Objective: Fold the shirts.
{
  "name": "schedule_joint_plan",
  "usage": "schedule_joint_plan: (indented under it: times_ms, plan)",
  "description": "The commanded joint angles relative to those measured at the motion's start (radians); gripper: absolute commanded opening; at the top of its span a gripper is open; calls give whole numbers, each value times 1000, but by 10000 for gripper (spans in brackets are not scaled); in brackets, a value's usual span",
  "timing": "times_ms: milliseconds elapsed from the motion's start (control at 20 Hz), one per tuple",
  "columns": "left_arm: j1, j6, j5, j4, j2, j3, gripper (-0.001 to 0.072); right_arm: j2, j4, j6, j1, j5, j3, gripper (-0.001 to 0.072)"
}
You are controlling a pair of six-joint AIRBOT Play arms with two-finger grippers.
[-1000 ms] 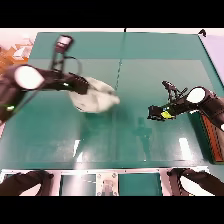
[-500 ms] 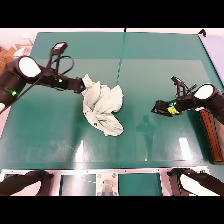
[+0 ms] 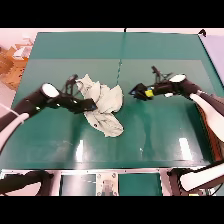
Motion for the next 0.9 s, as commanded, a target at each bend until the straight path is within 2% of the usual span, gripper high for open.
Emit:
schedule_joint_plan:
  times_ms: [0, 50, 100, 150, 250, 400, 550, 600, 650, 700, 850]
  plan:
    - [-42, 13, 86, -32, -43, -34, 205, -200, 75, -36, 98, 42, 209, 480]
    - [-24, 13, 77, -32, -40, -27, 99, -229, 75, -34, 110, 47, 248, 454]
    - [0, 13, 51, -31, -38, -17, 102, -247, 76, -30, 117, 48, 275, 350]
    - [27, 13, 13, -31, -35, -6, 102, -256, 78, -30, 121, 49, 293, 278]
    - [73, 21, -72, -30, -35, 13, 101, -257, 78, -32, 113, 70, 314, 20]
    - [121, 29, -167, -16, -20, 33, 102, -256, 76, -30, 79, 112, 335, 17]
    - [144, 38, -193, -8, 1, 38, 105, -256, 64, -13, 38, 163, 336, 16]
    - [144, 39, -199, 0, 1, 38, 233, -256, 51, -11, 30, 179, 336, 16]
    - [144, 38, -206, 2, 1, 38, 441, -256, 40, -7, 26, 189, 336, 16]
    - [144, 38, -193, 3, 1, 38, 483, -256, 39, -8, 22, 196, 336, 16]
    - [144, 37, -130, 3, -2, 33, 485, -256, 40, -6, 21, 205, 336, 16]
